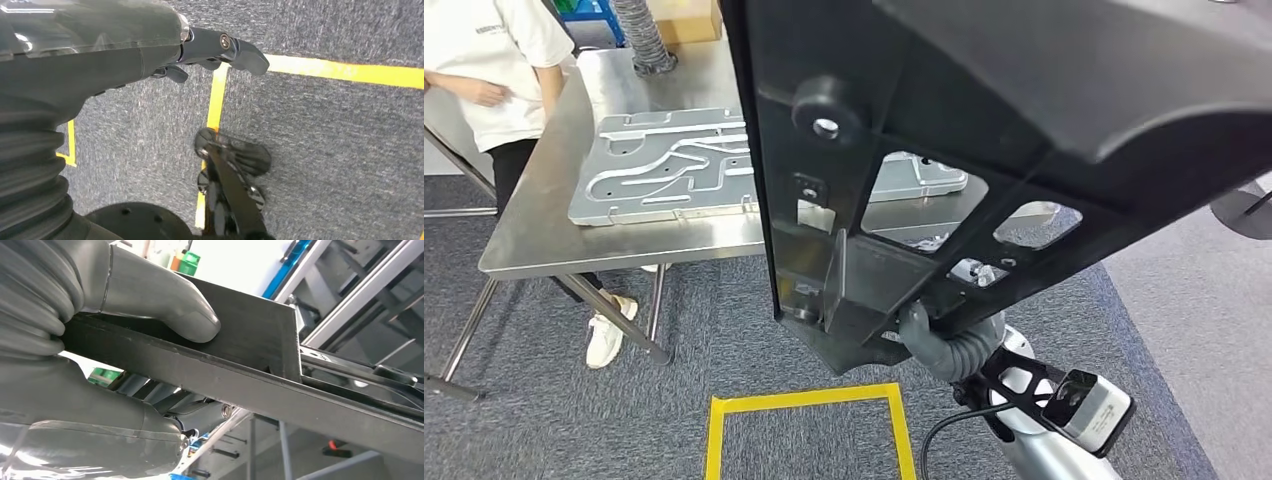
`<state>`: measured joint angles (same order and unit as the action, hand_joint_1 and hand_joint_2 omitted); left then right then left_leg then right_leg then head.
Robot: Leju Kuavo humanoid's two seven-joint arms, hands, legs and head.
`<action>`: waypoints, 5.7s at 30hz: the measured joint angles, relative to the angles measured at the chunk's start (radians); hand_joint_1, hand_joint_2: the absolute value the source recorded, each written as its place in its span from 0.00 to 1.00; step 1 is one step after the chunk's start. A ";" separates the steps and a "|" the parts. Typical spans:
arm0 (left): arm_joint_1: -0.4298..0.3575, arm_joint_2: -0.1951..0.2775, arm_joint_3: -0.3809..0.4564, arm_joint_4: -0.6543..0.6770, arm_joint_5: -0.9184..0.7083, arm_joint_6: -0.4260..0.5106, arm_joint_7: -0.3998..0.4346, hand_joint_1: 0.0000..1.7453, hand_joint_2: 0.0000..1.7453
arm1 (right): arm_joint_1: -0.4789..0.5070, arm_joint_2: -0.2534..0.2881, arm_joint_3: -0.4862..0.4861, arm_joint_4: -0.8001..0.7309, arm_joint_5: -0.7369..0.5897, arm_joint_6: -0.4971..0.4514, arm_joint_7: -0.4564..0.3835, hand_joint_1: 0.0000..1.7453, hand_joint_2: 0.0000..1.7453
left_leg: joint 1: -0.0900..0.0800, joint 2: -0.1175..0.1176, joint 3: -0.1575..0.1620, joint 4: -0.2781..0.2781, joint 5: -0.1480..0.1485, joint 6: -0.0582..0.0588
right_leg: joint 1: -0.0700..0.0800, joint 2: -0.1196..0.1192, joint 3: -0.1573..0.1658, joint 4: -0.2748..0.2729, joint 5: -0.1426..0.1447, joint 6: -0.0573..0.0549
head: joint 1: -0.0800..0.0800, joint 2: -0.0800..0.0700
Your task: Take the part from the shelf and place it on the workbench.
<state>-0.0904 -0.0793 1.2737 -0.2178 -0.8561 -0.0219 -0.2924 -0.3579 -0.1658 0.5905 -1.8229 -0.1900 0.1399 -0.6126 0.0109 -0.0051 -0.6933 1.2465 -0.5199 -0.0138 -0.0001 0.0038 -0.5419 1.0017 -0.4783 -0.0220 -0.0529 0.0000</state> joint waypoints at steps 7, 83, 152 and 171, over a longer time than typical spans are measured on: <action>0.000 -0.003 0.012 0.000 0.009 -0.001 -0.009 0.00 1.00 | 0.027 0.029 -0.022 -0.014 0.047 0.027 0.012 1.00 1.00 | -0.006 -0.001 0.085 -0.228 0.098 0.028 | 0.006 0.005 0.030 0.002 -0.038 0.031 | 0.000 0.000; -0.013 -0.007 0.024 0.002 0.009 -0.042 -0.084 0.00 1.00 | -0.642 0.263 0.004 1.462 1.479 -0.529 0.314 1.00 1.00 | -0.006 -0.003 0.089 -0.234 0.092 0.019 | 0.014 -0.002 -0.090 0.007 0.069 0.004 | 0.000 0.000; 0.010 -0.032 0.090 0.003 0.069 -0.103 -0.162 0.00 0.00 | 0.417 0.046 -1.042 0.100 0.613 -0.762 -0.049 0.00 0.00 | -0.005 -0.002 0.031 0.038 -0.109 0.007 | -0.003 -0.014 -0.073 -0.017 0.081 0.009 | 0.000 0.000; 0.010 -0.033 0.088 0.003 0.025 -0.101 -0.146 0.00 0.00 | 0.444 0.169 -1.452 0.768 0.797 -0.703 -0.052 0.00 0.00 | -0.017 0.006 0.107 -0.251 0.096 0.052 | -0.013 -0.007 -0.016 0.121 -0.035 0.062 | 0.000 0.000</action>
<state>-0.0800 -0.1128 1.3617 -0.2152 -0.8314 -0.1226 -0.4389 0.0861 0.0036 -0.8613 -1.0551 0.6074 -0.5628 -0.6647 -0.0060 0.0011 -0.5859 0.9959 -0.4241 0.0385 -0.0132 -0.0036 -0.5574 1.1230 -0.5133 0.0403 -0.0530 0.0000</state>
